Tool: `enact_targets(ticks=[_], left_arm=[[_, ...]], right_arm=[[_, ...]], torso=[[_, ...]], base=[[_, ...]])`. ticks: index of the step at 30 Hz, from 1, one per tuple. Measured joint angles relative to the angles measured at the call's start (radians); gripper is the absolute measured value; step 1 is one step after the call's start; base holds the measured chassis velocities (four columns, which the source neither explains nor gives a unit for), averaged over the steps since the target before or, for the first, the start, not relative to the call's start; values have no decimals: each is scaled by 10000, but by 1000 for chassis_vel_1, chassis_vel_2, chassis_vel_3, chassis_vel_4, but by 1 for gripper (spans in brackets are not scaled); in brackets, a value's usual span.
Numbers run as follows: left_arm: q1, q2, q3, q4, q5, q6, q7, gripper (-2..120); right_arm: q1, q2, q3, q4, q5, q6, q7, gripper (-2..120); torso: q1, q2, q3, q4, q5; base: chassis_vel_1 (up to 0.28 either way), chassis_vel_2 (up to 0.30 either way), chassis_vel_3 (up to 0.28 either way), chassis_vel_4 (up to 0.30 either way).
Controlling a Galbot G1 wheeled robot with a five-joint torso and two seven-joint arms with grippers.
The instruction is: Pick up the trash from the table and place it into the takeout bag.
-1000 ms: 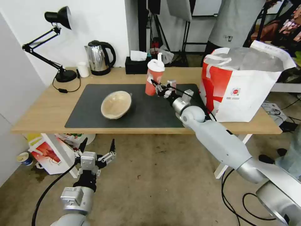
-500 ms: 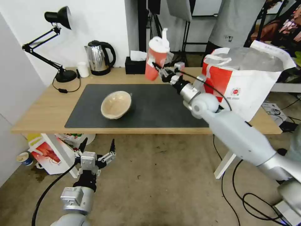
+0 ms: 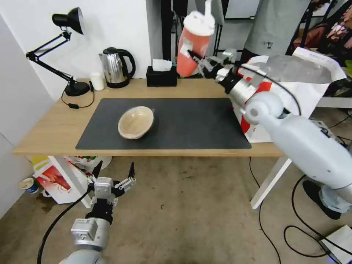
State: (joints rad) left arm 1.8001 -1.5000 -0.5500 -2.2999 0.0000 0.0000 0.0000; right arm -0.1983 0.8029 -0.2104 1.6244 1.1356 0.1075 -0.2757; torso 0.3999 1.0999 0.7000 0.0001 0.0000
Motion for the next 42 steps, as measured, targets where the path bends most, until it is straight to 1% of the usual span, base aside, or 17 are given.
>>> enact_targets(ticks=[3,5,8,11,12,15,20,22,23,29,31,33,35,37,42], left_arm=[[0,0,0,0,0,0,0,100],[0,0,1,0,0,0,0,100],[0,0,0,0,0,0,0,100],[0,0,0,0,0,0,0,100],[0,0,0,0,0,0,0,100],[0,0,0,0,0,0,0,100],[0,0,0,0,0,0,0,100],[0,0,0,0,0,0,0,100],[0,0,0,0,0,0,0,100],[0,0,0,0,0,0,0,100],[0,0,0,0,0,0,0,100],[0,0,1,0,0,0,0,100],[0,0,0,0,0,0,0,100],[0,0,0,0,0,0,0,100],[0,0,0,0,0,0,0,100]], right_arm=[[69,-156,143,-5,66,0,-28,2],[103,-334,305,-11,157,0,-58,2],[113,-412,390,-10,192,0,-64,2],[130,-693,841,-18,237,0,-92,2],[130,-693,841,-18,237,0,-92,2],[198,-1031,1428,-330,224,26,-151,2],[78,-1283,2040,-681,134,107,-223,2],[45,-1318,2113,-747,114,135,-227,2],[-7,-1375,2301,-951,38,209,-270,2],[-124,-1423,2802,-1710,-206,381,-415,2],[-151,-1414,2858,-1790,-251,398,-438,2],[-303,-1323,3125,-2196,-519,504,-490,2],[-323,-1307,3156,-2251,-562,520,-497,2],[-447,-1130,3368,-2792,-905,687,-573,2],[-474,-973,3463,-3350,-1130,826,-640,2]], torso=[[0,0,0,-4,0],[0,0,0,1,2],[0,0,0,0,1],[0,0,-1,-1,2],[0,0,-1,-1,2],[0,0,0,-1,2],[0,0,0,-2,1],[0,0,0,-1,2],[0,1,0,0,2],[0,1,0,-1,0],[1,1,0,-1,1],[0,2,0,-1,1],[0,2,0,-2,1],[0,2,0,0,1],[-1,2,0,-1,1]], base=[[0,0,0,0],[0,0,0,0],[0,0,0,0],[0,0,0,0],[0,0,0,0],[0,0,0,0],[0,0,0,0],[0,0,0,0],[0,0,0,0],[0,0,0,0],[0,0,0,0],[0,0,0,0],[0,0,0,0],[0,0,0,0],[0,0,0,0]])
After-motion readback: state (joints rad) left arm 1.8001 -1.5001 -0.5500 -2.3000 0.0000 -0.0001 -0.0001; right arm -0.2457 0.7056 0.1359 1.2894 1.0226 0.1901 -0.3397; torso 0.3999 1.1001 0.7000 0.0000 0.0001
